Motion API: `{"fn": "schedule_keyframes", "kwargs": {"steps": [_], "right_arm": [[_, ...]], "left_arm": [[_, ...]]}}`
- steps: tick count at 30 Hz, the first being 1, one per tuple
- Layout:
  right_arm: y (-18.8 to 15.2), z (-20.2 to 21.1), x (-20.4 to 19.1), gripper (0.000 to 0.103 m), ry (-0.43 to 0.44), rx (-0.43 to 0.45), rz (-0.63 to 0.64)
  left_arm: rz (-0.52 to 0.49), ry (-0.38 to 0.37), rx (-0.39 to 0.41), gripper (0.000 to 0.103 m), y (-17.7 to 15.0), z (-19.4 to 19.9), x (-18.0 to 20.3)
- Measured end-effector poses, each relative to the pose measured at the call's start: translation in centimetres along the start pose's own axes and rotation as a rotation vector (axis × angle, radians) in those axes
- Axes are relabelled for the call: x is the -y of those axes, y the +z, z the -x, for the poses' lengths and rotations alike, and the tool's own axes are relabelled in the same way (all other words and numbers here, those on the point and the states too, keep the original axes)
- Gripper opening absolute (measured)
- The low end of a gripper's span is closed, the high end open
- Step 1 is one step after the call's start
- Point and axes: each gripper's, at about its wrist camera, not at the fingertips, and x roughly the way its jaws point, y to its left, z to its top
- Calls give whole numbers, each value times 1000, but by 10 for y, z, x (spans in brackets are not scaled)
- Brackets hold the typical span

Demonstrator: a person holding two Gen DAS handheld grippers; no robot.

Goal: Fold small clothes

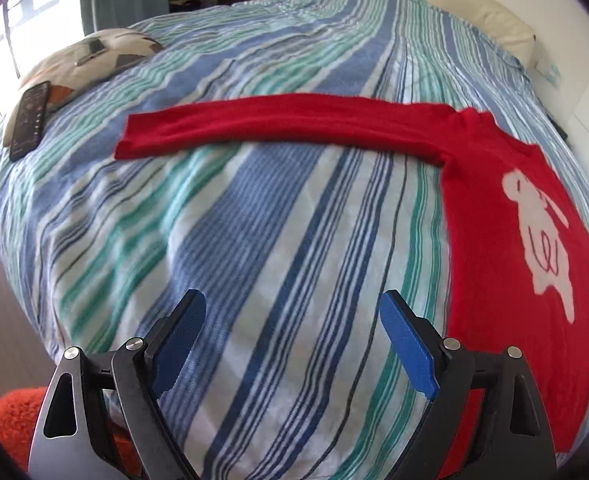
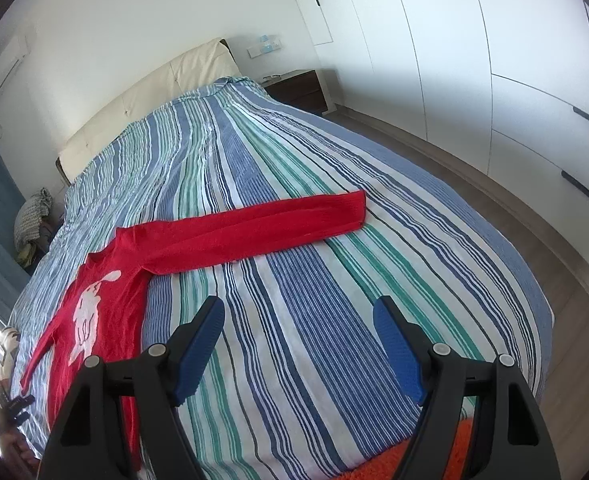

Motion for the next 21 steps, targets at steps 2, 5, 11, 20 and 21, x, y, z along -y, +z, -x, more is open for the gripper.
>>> {"fn": "schedule_keyframes", "kwargs": {"steps": [2,5,11,20,21], "right_arm": [[0,1,4,76,5,2,-22],[0,0,8,76,9,1,-50],[-1,-2,10,76,10,-1,-69],[-1,-1,11,76,14,2,-79],[-1,-1,11,76,13,3,-78]], "left_arm": [[-22,2,-37,90,-5,-12,2],[-47,11,-42,91,-8,-15,1],[-48,18,-33,94,-14,-14,1],[-41,22,-36,97,-17,-16,-1],[-41,22,-36,97,-17,-16,-2]]}}
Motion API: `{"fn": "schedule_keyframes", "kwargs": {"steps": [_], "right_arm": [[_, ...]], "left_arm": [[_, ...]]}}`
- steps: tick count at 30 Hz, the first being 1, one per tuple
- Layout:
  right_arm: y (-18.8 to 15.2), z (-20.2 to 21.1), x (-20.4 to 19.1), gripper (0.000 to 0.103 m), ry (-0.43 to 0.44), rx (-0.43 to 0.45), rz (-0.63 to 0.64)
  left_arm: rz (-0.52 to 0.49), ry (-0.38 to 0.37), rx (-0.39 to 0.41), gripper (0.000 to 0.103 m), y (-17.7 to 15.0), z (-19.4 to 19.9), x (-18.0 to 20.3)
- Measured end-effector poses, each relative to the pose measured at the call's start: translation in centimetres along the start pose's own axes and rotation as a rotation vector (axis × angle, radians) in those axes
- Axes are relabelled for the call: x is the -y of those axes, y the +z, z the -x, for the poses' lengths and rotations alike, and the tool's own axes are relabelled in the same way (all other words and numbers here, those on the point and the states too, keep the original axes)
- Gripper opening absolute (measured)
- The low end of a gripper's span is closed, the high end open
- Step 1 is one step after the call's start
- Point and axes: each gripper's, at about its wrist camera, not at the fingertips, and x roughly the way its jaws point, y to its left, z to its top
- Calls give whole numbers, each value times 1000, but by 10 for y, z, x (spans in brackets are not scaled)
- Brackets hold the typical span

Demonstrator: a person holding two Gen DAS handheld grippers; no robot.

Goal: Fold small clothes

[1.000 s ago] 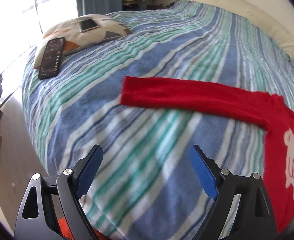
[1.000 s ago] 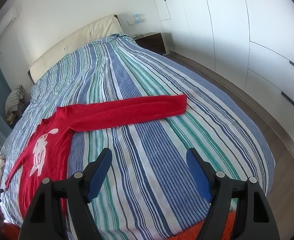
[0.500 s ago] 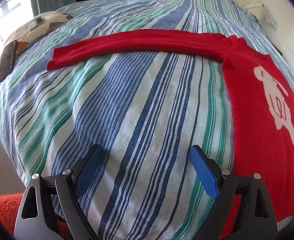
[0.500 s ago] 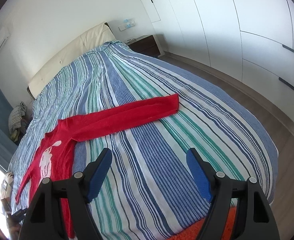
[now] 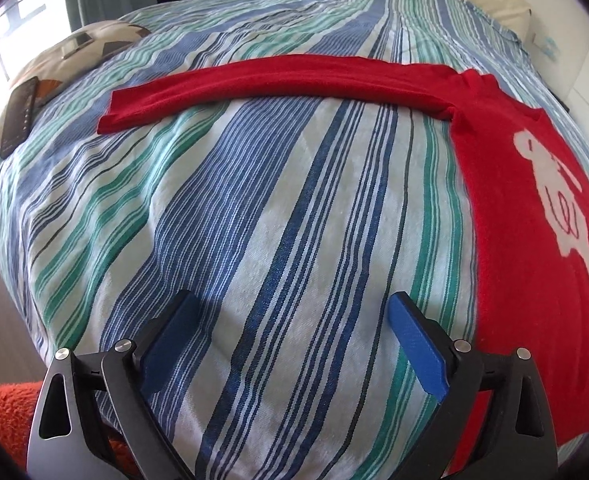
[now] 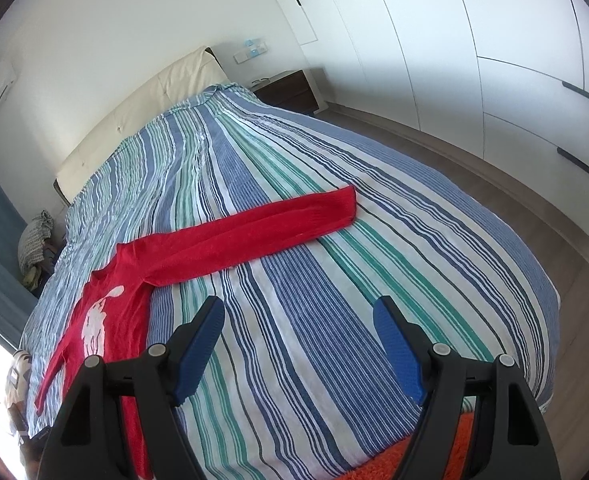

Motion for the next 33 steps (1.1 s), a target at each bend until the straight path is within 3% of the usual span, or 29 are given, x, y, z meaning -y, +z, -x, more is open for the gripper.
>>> {"fn": "schedule_keyframes", "kwargs": {"steps": [33], "right_arm": [[0,0,1,76,-1,2,3]], "left_arm": [[2,8,-11,99,-2,-2,-3]]}}
